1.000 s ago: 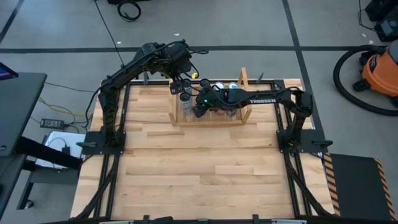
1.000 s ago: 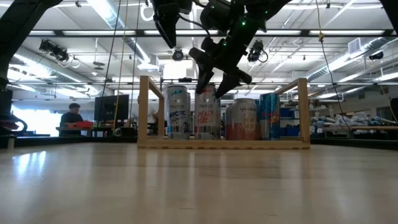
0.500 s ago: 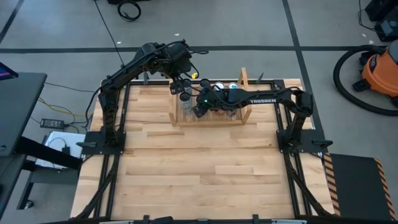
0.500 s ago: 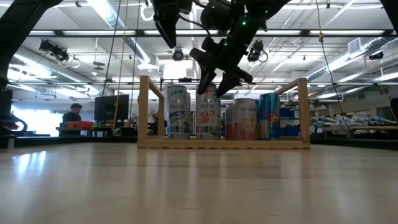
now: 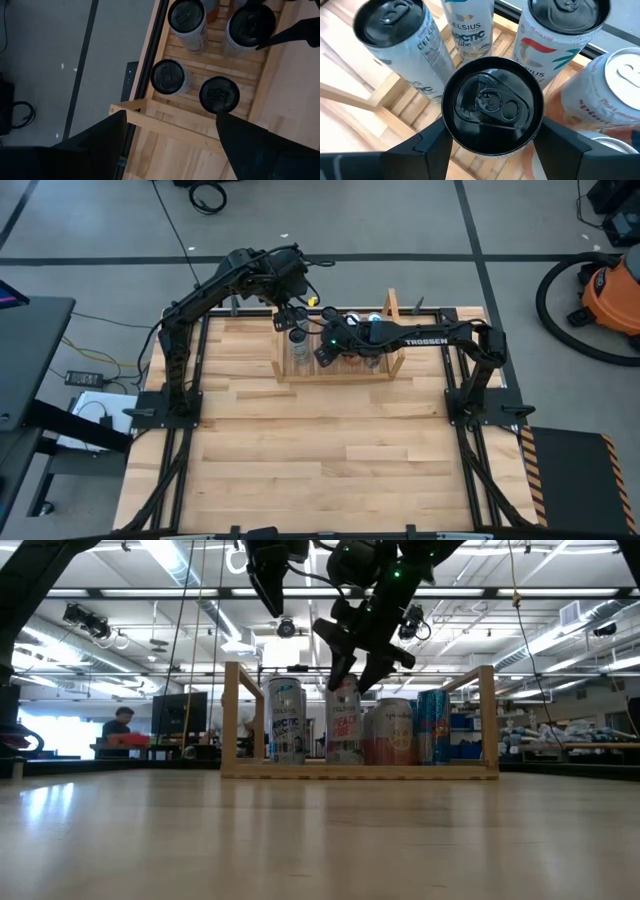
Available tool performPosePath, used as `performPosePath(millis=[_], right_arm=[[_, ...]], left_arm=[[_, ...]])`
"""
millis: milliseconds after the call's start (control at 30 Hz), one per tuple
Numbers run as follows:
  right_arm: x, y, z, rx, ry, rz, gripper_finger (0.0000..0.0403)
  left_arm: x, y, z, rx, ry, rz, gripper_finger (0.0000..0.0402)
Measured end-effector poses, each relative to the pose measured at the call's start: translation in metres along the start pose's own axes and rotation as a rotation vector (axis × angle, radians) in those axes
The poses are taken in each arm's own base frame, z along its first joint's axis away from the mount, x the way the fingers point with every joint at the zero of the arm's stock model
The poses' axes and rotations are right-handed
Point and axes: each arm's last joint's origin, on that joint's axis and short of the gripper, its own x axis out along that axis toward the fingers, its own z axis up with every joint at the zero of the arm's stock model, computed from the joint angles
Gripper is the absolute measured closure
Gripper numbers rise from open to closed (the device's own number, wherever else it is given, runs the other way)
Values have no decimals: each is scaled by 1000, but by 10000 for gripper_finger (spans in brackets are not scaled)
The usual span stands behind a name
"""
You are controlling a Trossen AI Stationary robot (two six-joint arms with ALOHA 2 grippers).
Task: Place canned beverage on shelf
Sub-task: Adjust the center white soda can
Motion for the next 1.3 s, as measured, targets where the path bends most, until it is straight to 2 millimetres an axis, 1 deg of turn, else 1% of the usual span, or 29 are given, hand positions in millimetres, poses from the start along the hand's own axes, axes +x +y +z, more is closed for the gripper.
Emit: performPosePath(millis=[467, 633, 733, 1300], right_arm=[[0, 3, 0, 27, -14, 18, 156], [7, 0, -9, 42, -22, 26, 155], [9, 0, -11, 48, -34, 43, 151], [11, 2, -12, -14, -6, 75, 91]], left_arm=[[0, 0, 0, 0, 0, 0, 92], [0, 0, 0, 0, 1, 0, 92], [0, 0, 0, -1, 1, 0, 92], [0, 0, 0, -1, 1, 0, 92]])
